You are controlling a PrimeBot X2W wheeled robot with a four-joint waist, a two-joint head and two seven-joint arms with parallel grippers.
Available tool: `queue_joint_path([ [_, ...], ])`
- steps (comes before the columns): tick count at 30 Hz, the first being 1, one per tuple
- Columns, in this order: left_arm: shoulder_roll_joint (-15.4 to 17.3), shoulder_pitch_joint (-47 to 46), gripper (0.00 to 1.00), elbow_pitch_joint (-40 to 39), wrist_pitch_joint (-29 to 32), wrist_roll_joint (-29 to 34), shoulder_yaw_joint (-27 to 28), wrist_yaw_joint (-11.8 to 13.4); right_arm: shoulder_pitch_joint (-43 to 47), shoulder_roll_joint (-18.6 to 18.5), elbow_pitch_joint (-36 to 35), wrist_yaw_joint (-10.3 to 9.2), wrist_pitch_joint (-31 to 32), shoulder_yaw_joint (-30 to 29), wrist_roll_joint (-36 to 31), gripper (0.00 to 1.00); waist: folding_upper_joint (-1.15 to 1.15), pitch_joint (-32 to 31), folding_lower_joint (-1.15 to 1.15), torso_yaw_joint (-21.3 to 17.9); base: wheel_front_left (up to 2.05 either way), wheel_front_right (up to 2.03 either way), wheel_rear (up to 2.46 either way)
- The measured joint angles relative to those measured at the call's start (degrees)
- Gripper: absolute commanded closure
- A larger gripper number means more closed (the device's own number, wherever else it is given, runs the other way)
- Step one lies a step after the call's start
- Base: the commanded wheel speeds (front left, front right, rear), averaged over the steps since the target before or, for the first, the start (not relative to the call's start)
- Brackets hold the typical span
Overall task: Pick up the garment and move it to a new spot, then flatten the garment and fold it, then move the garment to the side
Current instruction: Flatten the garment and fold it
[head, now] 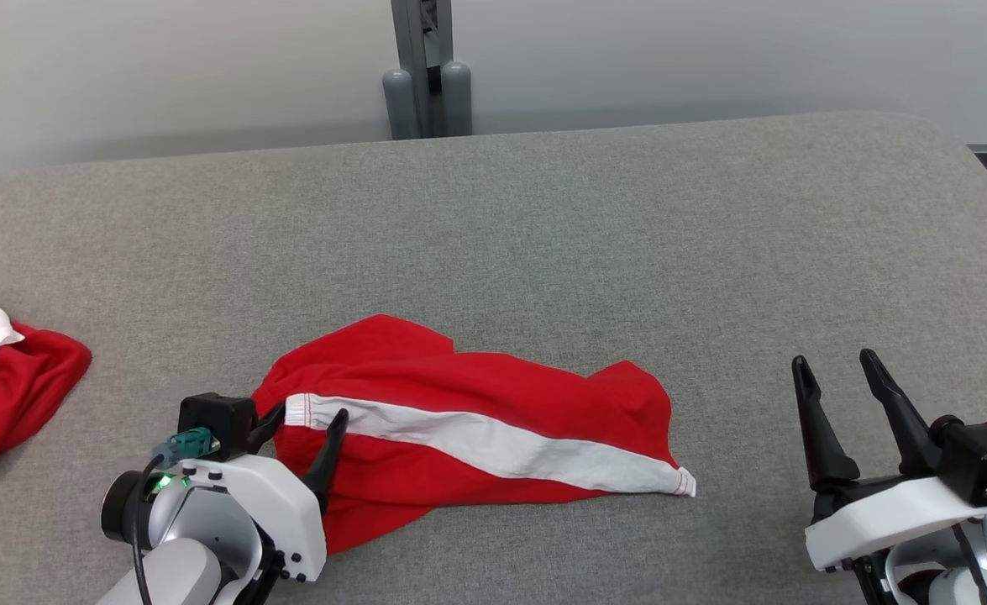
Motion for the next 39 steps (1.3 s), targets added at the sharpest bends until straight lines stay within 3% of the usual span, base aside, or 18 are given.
queue_joint_path([
  [2,-0.1,-0.2,0.00,0.7,0.0,0.0,0.0,0.0,0.0,0.0,0.3,0.00,-0.1,-0.1,0.0,0.00,0.00,0.3,0.00,-0.3,0.00,0.00,0.00],
  [3,-0.2,-0.2,0.16,0.8,-0.1,0.0,-0.1,-0.1,0.0,0.0,0.3,0.00,-0.1,-0.2,0.0,0.00,0.00,0.4,0.00,-0.5,0.00,0.00,0.00],
  [5,-0.4,-0.2,1.00,1.0,-0.4,-0.1,-0.1,-0.3,0.0,0.0,0.4,0.00,-0.2,-0.4,0.0,0.00,0.00,0.6,0.00,-0.6,0.00,0.00,0.00],
  [12,-0.6,-0.7,1.00,1.2,-1.0,0.1,-0.4,-0.3,1.1,0.0,0.7,0.00,0.2,1.3,0.1,0.00,0.00,1.2,0.00,-0.4,0.00,0.00,0.00],
  [22,-0.1,-0.9,1.00,0.3,-1.5,0.3,-0.8,-0.3,8.3,-1.3,5.2,0.00,4.0,11.8,2.7,0.00,0.00,1.1,0.00,-0.1,0.00,0.00,0.00],
  [33,0.4,-0.7,1.00,-0.7,-1.0,0.5,-1.2,0.2,1.5,-1.1,15.3,0.00,1.1,15.4,6.3,0.00,0.00,1.5,0.00,0.8,0.00,0.00,0.00],
  [34,0.3,-0.7,1.00,-0.8,-1.0,0.5,-1.3,0.2,0.8,-1.2,16.4,0.00,1.1,15.7,6.4,0.54,0.00,1.5,0.00,1.0,0.00,0.00,0.00],
  [35,0.3,-0.7,1.00,-0.9,-1.0,0.5,-1.4,0.2,0.2,-1.2,17.3,0.00,0.8,15.9,6.5,0.71,0.00,1.6,0.00,1.2,0.00,0.00,0.00],
  [36,0.3,-0.7,1.00,-0.9,-1.0,0.6,-1.4,0.2,-0.3,-1.2,17.9,0.00,0.1,16.0,6.5,1.00,0.00,1.7,0.00,1.4,0.00,0.00,0.00],
  [39,0.3,-0.9,1.00,-1.1,-1.1,0.6,-1.4,0.3,-1.5,-1.1,19.0,0.00,-1.3,16.5,6.9,1.00,0.00,2.1,0.00,1.9,0.00,0.00,0.00],
])
